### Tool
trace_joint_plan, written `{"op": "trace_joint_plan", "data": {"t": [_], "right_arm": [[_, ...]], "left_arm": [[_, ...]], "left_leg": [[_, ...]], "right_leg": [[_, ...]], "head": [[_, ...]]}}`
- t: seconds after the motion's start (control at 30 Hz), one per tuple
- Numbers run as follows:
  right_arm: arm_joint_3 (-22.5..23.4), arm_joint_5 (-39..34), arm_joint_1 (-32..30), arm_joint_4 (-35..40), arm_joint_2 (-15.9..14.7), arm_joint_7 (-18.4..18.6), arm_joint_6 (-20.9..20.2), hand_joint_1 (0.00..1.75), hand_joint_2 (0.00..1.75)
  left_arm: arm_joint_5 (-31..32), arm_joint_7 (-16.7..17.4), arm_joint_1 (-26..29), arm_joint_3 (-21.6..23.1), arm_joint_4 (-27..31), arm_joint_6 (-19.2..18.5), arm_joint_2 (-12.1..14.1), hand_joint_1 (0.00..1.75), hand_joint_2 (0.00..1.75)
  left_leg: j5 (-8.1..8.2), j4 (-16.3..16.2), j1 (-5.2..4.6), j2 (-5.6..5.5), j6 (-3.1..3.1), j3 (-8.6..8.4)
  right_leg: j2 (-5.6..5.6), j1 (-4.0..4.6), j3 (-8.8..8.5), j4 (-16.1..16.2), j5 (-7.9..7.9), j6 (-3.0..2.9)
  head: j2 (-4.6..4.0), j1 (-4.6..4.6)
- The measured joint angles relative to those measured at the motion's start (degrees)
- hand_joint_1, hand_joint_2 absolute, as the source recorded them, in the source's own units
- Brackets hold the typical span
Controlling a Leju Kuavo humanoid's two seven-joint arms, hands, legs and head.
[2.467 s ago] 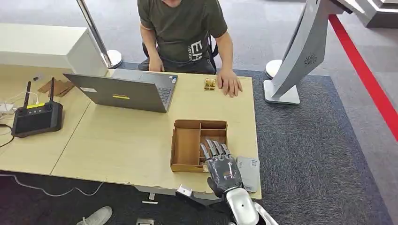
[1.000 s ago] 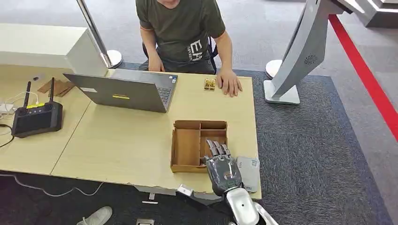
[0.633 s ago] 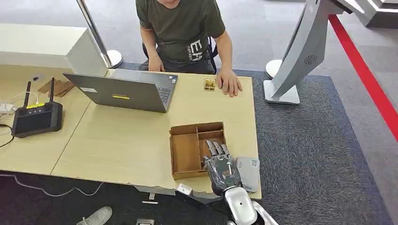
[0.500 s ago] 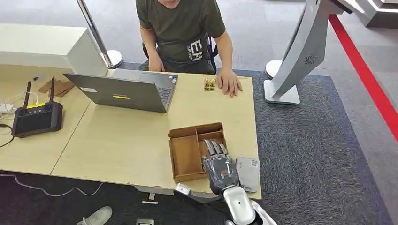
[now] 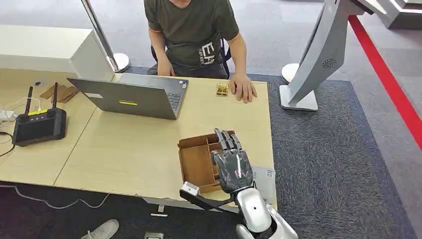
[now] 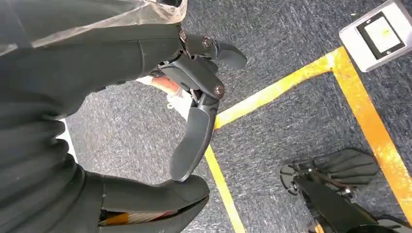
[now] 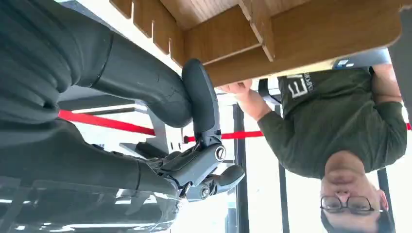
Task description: Pass the card to the sensor for recognition and then transmit it.
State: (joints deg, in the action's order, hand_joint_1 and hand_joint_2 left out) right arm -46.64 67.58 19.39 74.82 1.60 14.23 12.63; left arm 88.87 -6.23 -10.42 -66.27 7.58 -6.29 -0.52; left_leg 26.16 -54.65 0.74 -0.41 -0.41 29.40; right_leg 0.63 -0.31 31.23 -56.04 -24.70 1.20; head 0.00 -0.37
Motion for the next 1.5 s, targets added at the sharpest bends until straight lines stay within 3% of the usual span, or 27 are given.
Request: {"op": "trace_joint_plan", "data": {"t": [0.33, 0.37, 0.4, 0.63, 0.83, 1.2, 1.33, 1.37, 1.5], "right_arm": [[0.4, 0.2, 0.2, 2.9, 0.0, -0.4, 1.2, 1.75, 1.75], [0.4, 0.1, 0.2, 3.1, -0.1, -0.4, 1.2, 1.03, 1.75], [0.5, 0.1, 0.1, 3.3, -0.1, -0.4, 1.1, 0.0, 1.75], [1.3, -4.0, -0.3, 4.3, -0.4, -1.3, -0.1, 0.0, 1.75], [4.0, -13.4, -1.3, 8.6, -2.3, -3.3, -2.3, 0.0, 1.75], [11.7, -18.5, -3.5, 28.2, -10.8, -3.5, -18.6, 0.0, 1.75], [11.7, -18.5, -3.5, 28.5, -11.0, -3.4, -19.1, 0.0, 1.75], [12.4, -18.5, -3.9, 35.1, -14.0, -2.3, -23.7, 0.0, 1.75], [12.4, -18.9, -3.7, 37.9, -15.9, -0.2, -29.0, 0.0, 1.75]], "left_arm": [[0.1, 0.0, 0.0, 0.0, 0.0, -0.1, 0.0, 0.0, 1.75], [0.1, 0.0, 0.0, 0.0, 0.0, -0.1, 0.0, 0.0, 1.75], [0.1, 0.0, 0.0, 0.0, 0.0, -0.1, 0.0, 0.0, 1.75], [0.0, 0.0, 0.1, 0.0, 0.0, -0.1, 0.0, 0.0, 1.75], [0.0, -0.2, 0.4, 0.0, 0.0, -0.1, 0.0, 0.0, 1.75], [0.2, -0.9, 0.4, 0.0, 0.0, -0.2, 0.3, 0.0, 1.75], [0.2, -0.9, 0.4, 0.0, 0.0, -0.2, 0.3, 0.0, 1.75], [0.2, -0.9, 0.2, 0.0, 0.0, -0.4, 0.3, 0.0, 1.75], [0.2, -0.6, 0.0, 0.0, 0.0, -0.4, 0.3, 0.0, 1.75]], "left_leg": [[0.0, 0.0, 0.0, 0.0, 0.0, 0.0], [0.0, 0.0, 0.0, 0.0, 0.0, 0.0], [0.0, 0.0, 0.0, 0.0, 0.0, 0.0], [0.0, 0.0, 0.0, 0.0, 0.0, 0.0], [0.0, 0.0, -0.01, 0.01, 0.0, -0.01], [0.01, 0.0, -0.03, 0.02, 0.0, -0.01], [0.01, 0.0, -0.02, 0.02, 0.0, -0.01], [0.01, 0.0, -0.01, 0.0, 0.0, 0.0], [0.01, 0.0, 0.0, 0.02, 0.0, 0.0]], "right_leg": [[0.0, 0.0, 0.0, 0.0, 0.0, 0.0], [0.0, 0.0, 0.0, 0.0, 0.0, 0.0], [0.0, 0.0, 0.0, 0.0, 0.0, 0.0], [0.0, 0.0, 0.01, 0.0, 0.0, 0.0], [0.01, 0.0, 0.02, 0.0, 0.0, 0.0], [0.01, -0.02, 0.02, 0.0, 0.0, 0.0], [0.01, -0.02, 0.02, 0.0, 0.0, 0.0], [0.01, -0.02, 0.02, 0.0, 0.0, 0.0], [0.01, -0.01, 0.0, 0.0, 0.01, -0.01]], "head": [[0.0, 0.0], [0.0, 0.0], [0.0, 0.0], [0.0, 0.0], [0.0, 0.0], [0.0, 0.0], [0.0, 0.0], [0.0, 0.0], [0.0, 0.0]]}}
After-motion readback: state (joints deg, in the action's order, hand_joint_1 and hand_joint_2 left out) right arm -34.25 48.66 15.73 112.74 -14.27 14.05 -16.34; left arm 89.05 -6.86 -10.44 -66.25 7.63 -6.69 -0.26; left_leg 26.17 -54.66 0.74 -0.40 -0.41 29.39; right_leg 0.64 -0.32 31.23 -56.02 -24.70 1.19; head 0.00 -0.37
